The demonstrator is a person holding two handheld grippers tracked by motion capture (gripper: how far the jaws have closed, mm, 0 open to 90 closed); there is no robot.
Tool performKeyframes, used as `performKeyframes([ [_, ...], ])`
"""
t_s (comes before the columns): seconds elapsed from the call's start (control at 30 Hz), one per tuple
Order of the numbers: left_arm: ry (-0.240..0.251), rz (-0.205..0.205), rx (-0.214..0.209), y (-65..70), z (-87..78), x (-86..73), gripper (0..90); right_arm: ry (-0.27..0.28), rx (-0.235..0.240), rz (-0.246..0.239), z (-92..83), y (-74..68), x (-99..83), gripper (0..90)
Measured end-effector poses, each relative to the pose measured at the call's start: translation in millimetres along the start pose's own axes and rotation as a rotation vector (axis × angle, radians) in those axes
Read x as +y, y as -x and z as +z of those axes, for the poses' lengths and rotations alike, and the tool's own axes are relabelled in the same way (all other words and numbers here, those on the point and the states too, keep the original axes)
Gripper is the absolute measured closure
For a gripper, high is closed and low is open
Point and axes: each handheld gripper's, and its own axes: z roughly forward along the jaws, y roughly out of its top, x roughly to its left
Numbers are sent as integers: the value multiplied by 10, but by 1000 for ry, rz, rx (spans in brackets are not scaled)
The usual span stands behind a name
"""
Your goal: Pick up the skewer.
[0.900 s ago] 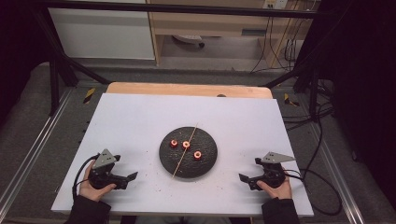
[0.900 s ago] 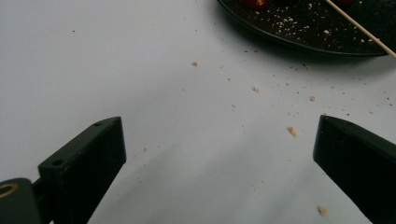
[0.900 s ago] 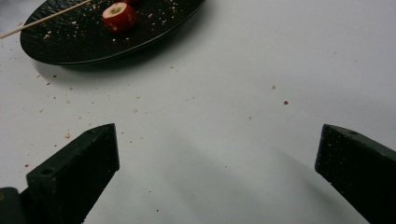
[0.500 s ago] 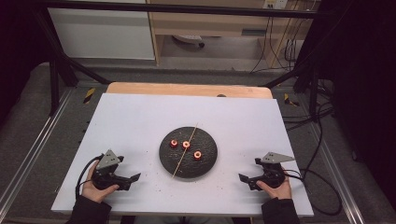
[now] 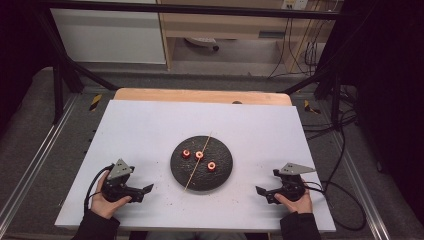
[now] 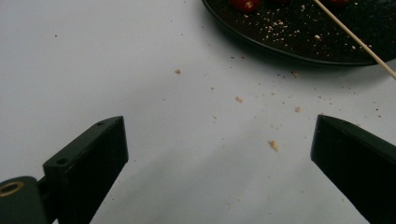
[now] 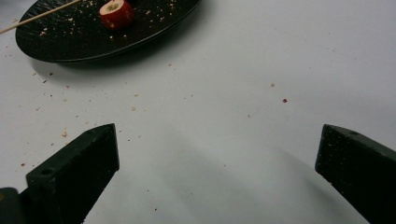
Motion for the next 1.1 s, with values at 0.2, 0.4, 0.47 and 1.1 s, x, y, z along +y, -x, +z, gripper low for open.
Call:
performKeyframes([
  [0.2, -4, 1, -4, 72, 20, 88, 48, -1, 0, -1, -4, 5, 3, 6],
  [0.4, -1, 10, -18, 186, 54, 210, 77, 3, 1, -3, -8, 8, 5, 6],
  [0.47, 0, 17, -23, 250, 79, 280, 109, 2, 0, -3, -10, 10, 6, 7],
  [1.1, -71, 26, -38, 632, 416, 756, 275, 1, 2, 0, -7, 8, 6, 7],
])
